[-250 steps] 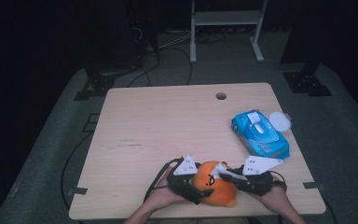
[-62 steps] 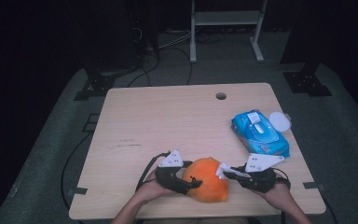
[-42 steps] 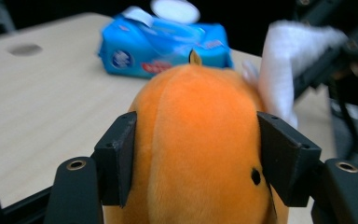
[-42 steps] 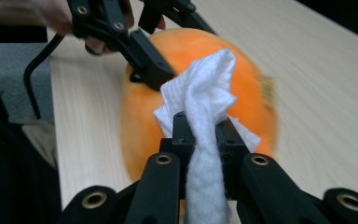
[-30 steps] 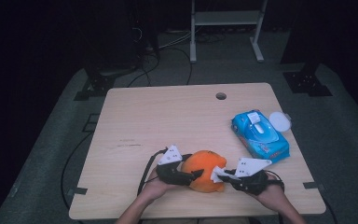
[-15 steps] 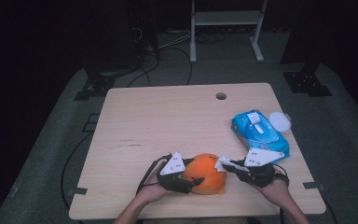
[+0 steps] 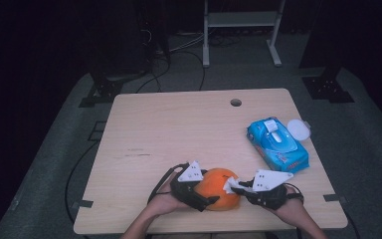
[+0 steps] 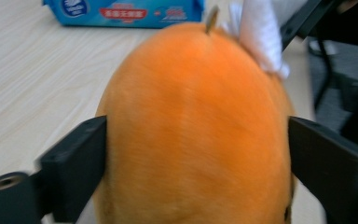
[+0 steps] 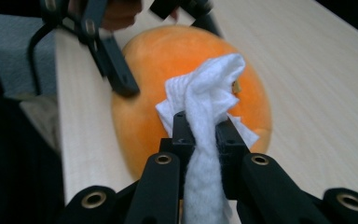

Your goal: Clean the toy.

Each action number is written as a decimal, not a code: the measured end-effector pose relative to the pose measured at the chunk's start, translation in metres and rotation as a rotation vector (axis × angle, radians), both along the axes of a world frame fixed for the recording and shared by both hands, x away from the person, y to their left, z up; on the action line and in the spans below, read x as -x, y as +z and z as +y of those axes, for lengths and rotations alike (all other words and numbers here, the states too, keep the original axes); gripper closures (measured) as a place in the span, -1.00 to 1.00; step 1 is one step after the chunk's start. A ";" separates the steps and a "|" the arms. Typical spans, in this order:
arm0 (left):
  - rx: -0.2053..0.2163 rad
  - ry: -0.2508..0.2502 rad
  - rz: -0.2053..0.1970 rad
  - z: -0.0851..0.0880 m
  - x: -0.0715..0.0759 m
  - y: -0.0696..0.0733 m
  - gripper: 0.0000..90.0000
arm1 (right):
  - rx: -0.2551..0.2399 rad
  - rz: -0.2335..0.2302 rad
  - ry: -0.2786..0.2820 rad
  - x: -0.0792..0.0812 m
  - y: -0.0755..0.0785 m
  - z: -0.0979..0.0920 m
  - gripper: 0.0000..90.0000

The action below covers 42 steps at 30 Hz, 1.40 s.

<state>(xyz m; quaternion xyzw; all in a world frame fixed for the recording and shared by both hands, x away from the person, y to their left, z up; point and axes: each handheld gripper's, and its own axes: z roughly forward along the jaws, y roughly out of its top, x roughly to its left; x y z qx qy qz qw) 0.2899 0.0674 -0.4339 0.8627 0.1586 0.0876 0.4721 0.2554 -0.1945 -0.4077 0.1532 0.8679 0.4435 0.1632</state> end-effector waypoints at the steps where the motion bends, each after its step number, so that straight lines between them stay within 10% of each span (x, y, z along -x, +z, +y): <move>1: 0.014 0.019 -0.058 0.000 0.002 0.003 -0.44 | -0.015 -0.004 -0.015 -0.002 0.002 -0.001 0.80; 6: 0.000 0.036 -0.284 -0.017 0.017 0.008 -0.25 | -0.129 -0.053 -0.069 -0.009 0.019 0.001 0.80; 13: 0.029 -0.026 -0.194 -0.005 0.010 -0.008 -0.34 | -0.070 -0.014 -0.102 -0.017 0.002 -0.015 0.80; 21: 0.026 -0.075 -0.181 0.002 0.011 -0.007 -0.52 | -0.065 0.010 -0.107 -0.012 0.002 -0.022 0.80; 25: 0.084 -0.029 -0.056 0.007 -0.002 -0.001 -0.75 | -0.062 0.009 -0.062 -0.009 0.001 -0.015 0.80; 29: 0.091 -0.033 -0.085 0.006 0.002 -0.007 -0.46 | -0.061 0.027 -0.075 -0.015 -0.003 -0.024 0.80; 42: 0.030 -0.070 -0.159 -0.002 0.016 -0.005 -0.48 | -0.103 0.038 -0.030 -0.010 0.005 -0.017 0.79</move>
